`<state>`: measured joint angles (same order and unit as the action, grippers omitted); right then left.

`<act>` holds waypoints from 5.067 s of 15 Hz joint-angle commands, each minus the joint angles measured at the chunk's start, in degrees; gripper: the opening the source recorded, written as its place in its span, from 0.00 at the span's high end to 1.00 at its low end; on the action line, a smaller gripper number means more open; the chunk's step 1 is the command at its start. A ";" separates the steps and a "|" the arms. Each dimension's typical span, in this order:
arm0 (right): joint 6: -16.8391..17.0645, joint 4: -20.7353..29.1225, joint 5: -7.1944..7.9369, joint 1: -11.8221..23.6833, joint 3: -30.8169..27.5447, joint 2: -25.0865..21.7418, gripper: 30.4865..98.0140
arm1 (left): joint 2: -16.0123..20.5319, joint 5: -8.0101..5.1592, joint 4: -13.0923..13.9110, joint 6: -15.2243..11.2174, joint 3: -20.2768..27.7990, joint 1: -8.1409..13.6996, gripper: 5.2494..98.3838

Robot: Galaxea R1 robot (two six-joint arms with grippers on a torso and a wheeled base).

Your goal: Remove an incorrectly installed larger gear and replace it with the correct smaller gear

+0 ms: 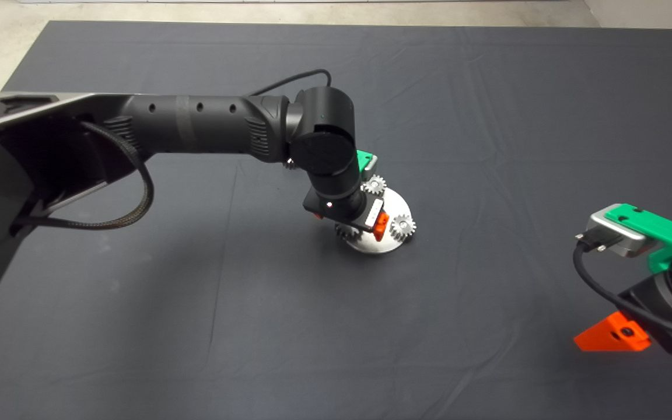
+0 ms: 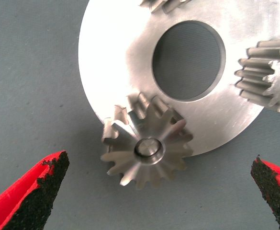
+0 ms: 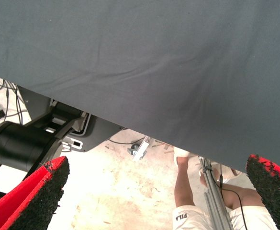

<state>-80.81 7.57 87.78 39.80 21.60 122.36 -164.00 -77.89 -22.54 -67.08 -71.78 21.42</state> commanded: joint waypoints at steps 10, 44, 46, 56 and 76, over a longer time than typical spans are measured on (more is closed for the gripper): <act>0.13 1.92 6.79 0.86 -0.08 -1.21 0.01 | -2.17 0.63 -2.51 1.69 -2.21 0.47 0.00; 0.22 1.92 6.79 1.16 -0.08 -2.77 0.01 | 0.30 0.28 -5.85 1.87 -0.10 -1.20 0.00; 0.22 1.92 6.79 1.16 -0.08 -2.77 0.01 | 0.12 0.28 -6.82 1.87 0.08 -1.20 0.00; 0.22 1.98 6.79 1.16 -0.08 -2.77 0.01 | 0.21 0.28 -7.08 1.61 0.52 -1.52 0.00; 0.22 1.92 6.79 1.25 -0.08 -2.77 0.01 | 0.65 0.61 -8.41 1.87 1.06 -3.13 0.15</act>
<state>-80.81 7.57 87.74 39.88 21.60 119.80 -163.18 -77.28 -28.99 -65.29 -71.96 17.46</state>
